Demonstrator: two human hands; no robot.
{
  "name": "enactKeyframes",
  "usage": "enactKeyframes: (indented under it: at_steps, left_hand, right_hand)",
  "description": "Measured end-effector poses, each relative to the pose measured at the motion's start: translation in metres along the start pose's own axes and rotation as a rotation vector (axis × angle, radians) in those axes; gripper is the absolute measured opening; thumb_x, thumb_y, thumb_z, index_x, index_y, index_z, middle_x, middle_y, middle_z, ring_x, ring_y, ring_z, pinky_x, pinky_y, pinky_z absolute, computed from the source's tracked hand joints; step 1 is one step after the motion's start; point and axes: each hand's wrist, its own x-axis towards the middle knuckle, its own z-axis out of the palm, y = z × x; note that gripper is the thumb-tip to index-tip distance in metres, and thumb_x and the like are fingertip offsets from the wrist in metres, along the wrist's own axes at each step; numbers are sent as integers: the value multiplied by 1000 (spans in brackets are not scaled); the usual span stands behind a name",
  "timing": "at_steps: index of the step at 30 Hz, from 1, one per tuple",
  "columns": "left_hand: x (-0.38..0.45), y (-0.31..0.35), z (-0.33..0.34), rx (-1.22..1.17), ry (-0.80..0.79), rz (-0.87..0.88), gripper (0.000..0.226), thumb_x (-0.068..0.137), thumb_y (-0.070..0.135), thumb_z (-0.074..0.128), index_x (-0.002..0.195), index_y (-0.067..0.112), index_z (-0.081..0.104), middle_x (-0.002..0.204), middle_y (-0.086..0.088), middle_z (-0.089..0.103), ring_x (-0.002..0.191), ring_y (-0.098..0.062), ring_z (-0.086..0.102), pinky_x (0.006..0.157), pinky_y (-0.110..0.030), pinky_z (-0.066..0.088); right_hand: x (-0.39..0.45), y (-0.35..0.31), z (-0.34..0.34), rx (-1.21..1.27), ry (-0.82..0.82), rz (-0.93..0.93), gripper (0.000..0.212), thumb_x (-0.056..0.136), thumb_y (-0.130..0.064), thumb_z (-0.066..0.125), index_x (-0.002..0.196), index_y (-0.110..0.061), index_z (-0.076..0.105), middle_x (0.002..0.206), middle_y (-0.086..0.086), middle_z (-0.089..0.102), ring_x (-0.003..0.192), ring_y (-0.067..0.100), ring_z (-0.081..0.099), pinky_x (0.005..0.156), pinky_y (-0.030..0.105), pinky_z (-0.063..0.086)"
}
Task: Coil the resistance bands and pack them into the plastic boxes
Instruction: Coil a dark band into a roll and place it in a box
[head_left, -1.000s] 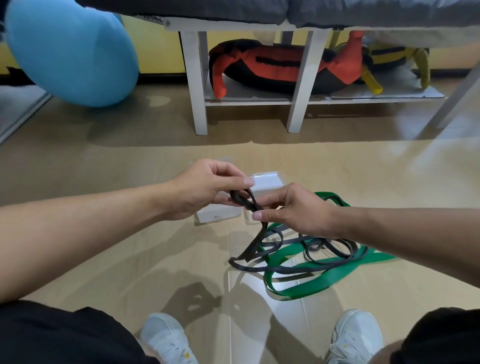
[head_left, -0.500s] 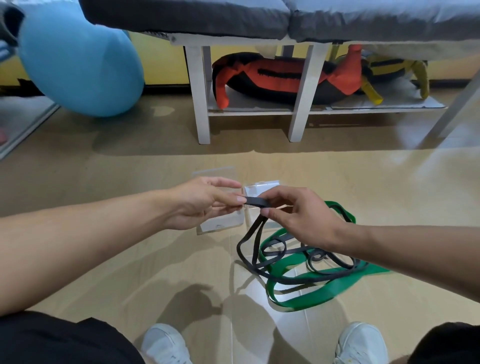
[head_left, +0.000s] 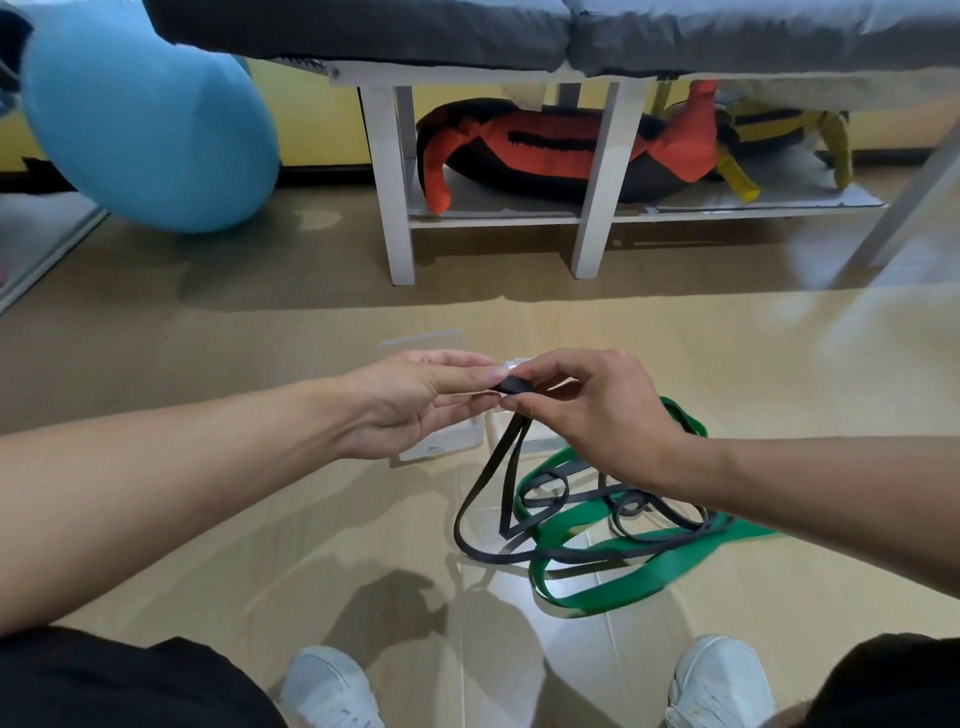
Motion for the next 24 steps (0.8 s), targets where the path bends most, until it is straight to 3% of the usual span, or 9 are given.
enactKeyframes:
  at_steps: [4,10,16,21,24]
  left_hand:
    - [-2,2,-4,-75,-32,0,35,71,2,73,106,1,68,95,-20,77,84,-23,78,80,-26,63]
    - [-3,3,-7,-80,-68,-32,40,77,10,72,115,-1,70,102,-20,75,88,-23,76,80,-27,63]
    - [-1,-2,-1,297,41,2,30,71,31,78,91,10,84,92,-5,76,86,-16,61,74,-27,58]
    - [-4,-2,4,503,-22,95,28,78,44,77,89,19,85,89,5,76,86,-13,59,74,-25,51]
    - [-1,-3,10,593,65,193,25,78,39,83,92,18,85,83,4,77,79,-10,61,69,-22,51]
  right_hand:
    - [1,-1,1,73,50,33,16,83,-24,82,98,-26,79,88,-13,77,85,6,72,84,32,60]
    - [0,-6,4,114,90,-22,20,82,-21,82,102,-23,79,93,-12,76,91,5,71,85,29,60]
    - [-3,-1,5,97,111,4,19,80,-19,84,98,-20,79,92,-9,75,90,9,72,83,31,60]
    - [-1,-3,1,8,113,-68,16,82,-21,82,98,-23,79,93,-11,73,89,9,71,82,29,60]
    - [0,-7,1,-67,106,-122,16,83,-24,81,99,-27,79,90,-15,73,86,4,69,78,22,58]
